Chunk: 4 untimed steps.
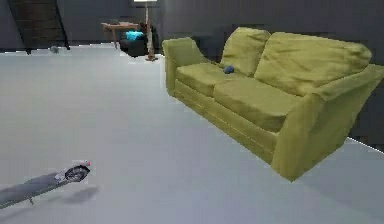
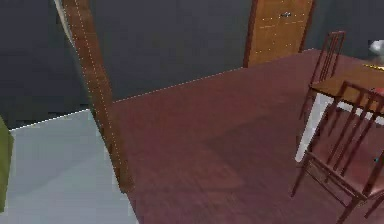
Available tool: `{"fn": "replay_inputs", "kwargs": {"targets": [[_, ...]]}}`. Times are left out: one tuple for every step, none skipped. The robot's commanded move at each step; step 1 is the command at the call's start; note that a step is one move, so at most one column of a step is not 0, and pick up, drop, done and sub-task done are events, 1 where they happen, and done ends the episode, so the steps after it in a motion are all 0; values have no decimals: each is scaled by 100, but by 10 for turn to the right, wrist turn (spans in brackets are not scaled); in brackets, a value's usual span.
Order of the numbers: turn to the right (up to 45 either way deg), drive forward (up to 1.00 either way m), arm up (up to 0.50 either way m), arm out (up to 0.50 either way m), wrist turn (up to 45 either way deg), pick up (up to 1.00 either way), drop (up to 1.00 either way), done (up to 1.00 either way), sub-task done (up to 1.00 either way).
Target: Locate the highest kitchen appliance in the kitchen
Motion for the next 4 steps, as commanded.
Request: {"fn": "replay_inputs", "kwargs": {"targets": [[-450,0,0,0,0,0,0,0,0],[-360,0,0,0,0,0,0,0,0],[0,100,0,0,0,0,0,0,0],[-30,0,0,0,0,0,0,0,0]]}}
